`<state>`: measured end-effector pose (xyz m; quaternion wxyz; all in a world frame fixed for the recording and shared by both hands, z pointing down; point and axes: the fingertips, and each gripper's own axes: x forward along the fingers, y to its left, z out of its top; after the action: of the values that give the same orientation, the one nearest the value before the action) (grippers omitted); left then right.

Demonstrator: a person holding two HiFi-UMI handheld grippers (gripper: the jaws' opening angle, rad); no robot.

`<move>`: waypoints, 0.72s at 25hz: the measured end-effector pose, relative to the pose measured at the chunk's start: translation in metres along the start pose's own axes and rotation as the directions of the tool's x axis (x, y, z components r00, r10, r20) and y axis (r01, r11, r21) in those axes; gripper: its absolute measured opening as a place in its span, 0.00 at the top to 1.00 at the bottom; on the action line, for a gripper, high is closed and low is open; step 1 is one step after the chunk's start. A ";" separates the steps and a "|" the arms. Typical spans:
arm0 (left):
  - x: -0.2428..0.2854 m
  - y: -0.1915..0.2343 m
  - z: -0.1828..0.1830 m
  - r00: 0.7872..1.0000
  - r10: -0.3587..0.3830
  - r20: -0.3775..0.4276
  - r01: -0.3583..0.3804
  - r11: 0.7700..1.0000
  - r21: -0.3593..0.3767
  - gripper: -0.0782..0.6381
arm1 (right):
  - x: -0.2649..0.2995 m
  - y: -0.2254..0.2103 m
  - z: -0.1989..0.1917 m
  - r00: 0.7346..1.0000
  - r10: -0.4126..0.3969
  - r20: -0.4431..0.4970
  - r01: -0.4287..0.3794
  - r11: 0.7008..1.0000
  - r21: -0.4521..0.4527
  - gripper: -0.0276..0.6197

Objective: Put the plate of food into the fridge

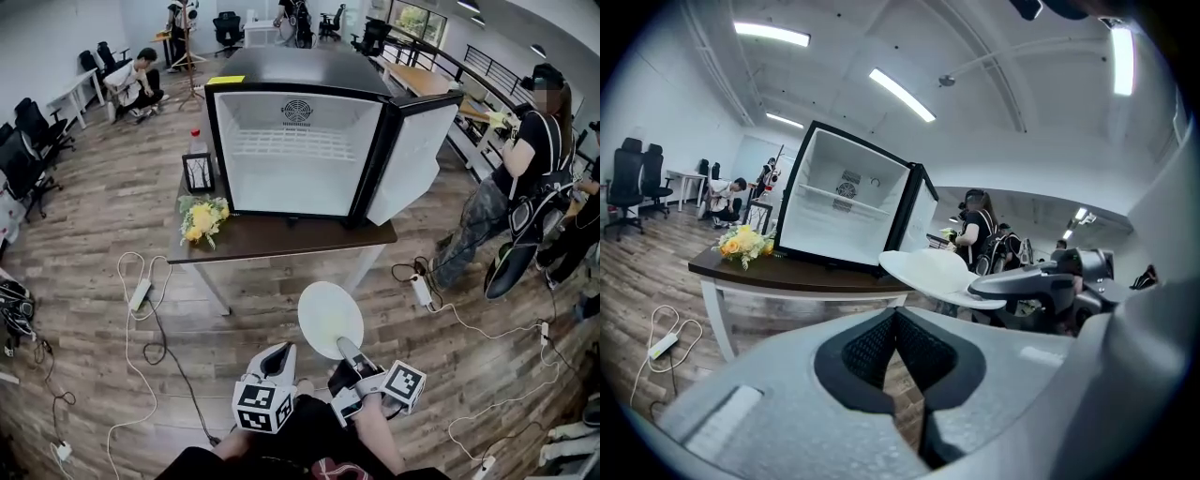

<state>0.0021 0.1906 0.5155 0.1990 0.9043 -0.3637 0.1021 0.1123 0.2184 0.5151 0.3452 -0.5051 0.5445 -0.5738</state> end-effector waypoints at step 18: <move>0.061 -0.014 0.008 0.995 0.098 -0.006 -0.098 0.995 -0.027 0.88 | 0.024 -0.016 0.057 0.995 -0.012 -0.096 0.012 1.000 -0.003 0.88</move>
<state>0.0555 0.1582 0.5244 0.2070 0.8822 -0.4086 0.1090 0.1635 0.1826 0.5300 0.3146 -0.4806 0.5580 -0.5989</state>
